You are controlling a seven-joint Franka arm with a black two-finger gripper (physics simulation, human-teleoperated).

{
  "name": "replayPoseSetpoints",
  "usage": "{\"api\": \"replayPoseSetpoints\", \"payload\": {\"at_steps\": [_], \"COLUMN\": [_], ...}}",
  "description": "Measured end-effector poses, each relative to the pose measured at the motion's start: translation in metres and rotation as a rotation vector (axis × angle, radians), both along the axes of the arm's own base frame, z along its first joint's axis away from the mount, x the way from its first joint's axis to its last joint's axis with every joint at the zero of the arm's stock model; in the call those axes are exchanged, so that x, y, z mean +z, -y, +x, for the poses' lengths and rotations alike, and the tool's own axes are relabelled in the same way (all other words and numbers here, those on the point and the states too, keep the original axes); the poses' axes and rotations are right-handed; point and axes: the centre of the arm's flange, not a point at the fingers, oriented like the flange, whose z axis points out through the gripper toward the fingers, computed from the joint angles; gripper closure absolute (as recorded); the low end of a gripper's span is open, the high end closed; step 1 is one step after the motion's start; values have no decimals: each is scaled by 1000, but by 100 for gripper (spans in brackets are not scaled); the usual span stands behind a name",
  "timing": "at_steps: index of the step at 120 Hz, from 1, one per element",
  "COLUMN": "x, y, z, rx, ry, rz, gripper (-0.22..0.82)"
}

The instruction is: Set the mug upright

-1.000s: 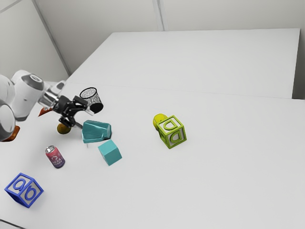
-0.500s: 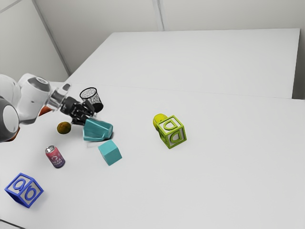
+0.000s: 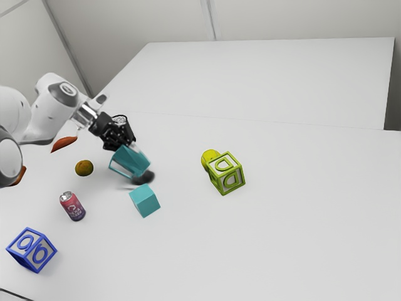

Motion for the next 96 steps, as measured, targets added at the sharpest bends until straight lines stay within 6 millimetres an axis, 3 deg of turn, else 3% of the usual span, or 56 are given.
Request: {"api": "replayPoseSetpoints", "payload": {"at_steps": [15, 40, 67, 96], "x": [39, 72, 67, 50], "y": [41, 116, 168, 174], "z": [5, -7, -24, -15], "rx": [-107, -245, -320, -241], "ry": [18, 48, 100, 134], "rz": [157, 412, 661, 724], "gripper": [77, 77, 77, 77]}}
